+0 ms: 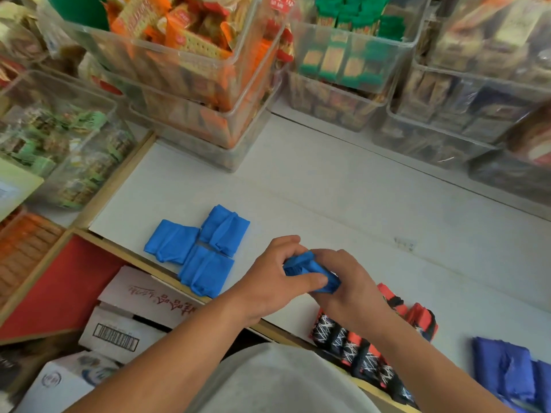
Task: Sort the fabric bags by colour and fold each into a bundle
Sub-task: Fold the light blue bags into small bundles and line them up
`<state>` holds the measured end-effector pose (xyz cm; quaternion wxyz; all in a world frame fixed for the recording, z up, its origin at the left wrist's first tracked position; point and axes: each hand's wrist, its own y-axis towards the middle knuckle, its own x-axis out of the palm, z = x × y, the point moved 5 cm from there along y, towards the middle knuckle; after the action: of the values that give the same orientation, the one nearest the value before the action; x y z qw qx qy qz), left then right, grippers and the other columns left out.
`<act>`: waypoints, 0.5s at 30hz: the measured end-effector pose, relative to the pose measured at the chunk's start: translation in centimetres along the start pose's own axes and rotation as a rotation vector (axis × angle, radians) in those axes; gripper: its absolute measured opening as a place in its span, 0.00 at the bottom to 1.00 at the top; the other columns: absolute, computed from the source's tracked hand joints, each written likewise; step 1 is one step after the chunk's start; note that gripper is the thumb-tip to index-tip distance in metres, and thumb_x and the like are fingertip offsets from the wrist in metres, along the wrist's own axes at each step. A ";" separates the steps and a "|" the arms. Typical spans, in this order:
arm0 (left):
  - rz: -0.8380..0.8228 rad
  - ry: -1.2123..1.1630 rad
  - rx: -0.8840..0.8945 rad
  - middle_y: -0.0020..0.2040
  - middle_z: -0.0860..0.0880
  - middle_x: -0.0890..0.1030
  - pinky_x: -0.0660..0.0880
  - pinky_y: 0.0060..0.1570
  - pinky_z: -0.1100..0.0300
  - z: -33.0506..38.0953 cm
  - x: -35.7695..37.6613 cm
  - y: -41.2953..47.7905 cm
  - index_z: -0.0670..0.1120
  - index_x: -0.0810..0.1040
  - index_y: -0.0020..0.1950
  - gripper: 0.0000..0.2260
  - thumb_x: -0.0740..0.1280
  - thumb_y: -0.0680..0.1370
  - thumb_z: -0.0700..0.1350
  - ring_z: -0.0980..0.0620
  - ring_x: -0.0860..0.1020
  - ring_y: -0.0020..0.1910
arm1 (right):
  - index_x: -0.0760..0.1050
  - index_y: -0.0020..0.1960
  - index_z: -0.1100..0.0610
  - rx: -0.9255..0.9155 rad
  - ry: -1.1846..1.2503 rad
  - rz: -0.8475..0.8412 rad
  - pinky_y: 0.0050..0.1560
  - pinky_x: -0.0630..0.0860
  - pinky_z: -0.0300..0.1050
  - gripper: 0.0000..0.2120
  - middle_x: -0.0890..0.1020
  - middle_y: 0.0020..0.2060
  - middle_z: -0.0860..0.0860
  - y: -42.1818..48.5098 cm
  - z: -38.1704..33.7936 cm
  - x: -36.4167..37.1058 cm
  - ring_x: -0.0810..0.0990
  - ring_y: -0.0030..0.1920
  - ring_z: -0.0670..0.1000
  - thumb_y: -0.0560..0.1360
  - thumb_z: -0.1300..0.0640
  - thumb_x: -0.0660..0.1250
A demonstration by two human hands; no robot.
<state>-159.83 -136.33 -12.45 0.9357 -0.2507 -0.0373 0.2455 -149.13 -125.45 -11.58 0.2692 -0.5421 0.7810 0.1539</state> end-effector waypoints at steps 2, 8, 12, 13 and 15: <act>0.028 -0.024 0.006 0.73 0.66 0.66 0.72 0.69 0.60 0.4 -0.7 -0.1 0.60 0.82 0.56 0.15 0.80 0.72 0.51 0.69 0.71 0.67 | 0.80 0.57 0.48 -0.016 0.032 0.016 0.49 0.75 0.49 0.15 0.83 0.54 0.40 0.3 -0.5 0.6 0.78 0.48 0.50 0.74 0.63 0.74; -0.037 -0.132 -0.036 0.73 0.68 0.66 0.71 0.56 0.71 1.2 -2.2 -0.5 0.57 0.85 0.56 0.12 0.79 0.73 0.51 0.75 0.69 0.66 | 0.81 0.60 0.47 0.134 0.229 -0.073 0.54 0.81 0.49 0.19 0.84 0.57 0.40 2.0 -1.7 0.5 0.83 0.56 0.50 0.72 0.58 0.80; 0.151 -0.142 0.026 0.71 0.68 0.69 0.71 0.57 0.71 1.2 -3.7 -0.4 0.61 0.78 0.67 0.21 0.76 0.75 0.55 0.74 0.71 0.65 | 0.78 0.46 0.54 0.287 0.167 0.017 0.35 0.73 0.39 0.07 0.79 0.33 0.41 2.8 -1.0 0.0 0.75 0.33 0.44 0.74 0.60 0.76; 0.243 -0.150 0.029 0.69 0.66 0.72 0.74 0.57 0.69 1.1 -4.3 -0.3 0.60 0.77 0.68 0.22 0.76 0.76 0.55 0.73 0.73 0.63 | 0.75 0.44 0.56 0.323 0.173 0.038 0.33 0.69 0.36 0.09 0.75 0.31 0.42 2.9 -0.8 -0.1 0.71 0.31 0.43 0.74 0.59 0.76; 0.312 -0.098 0.006 0.62 0.64 0.79 0.76 0.52 0.70 0.9 -5.1 0.1 0.58 0.79 0.64 0.17 0.75 0.77 0.53 0.70 0.77 0.58 | 0.74 0.43 0.57 0.368 0.237 0.073 0.31 0.68 0.34 0.11 0.73 0.30 0.43 3.2 -0.7 -0.5 0.69 0.30 0.43 0.75 0.60 0.76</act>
<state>-164.48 -138.30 -11.45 0.8840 -0.2382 -0.0429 0.4000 -152.12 -124.31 -10.87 0.2643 -0.4693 0.8413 -0.0463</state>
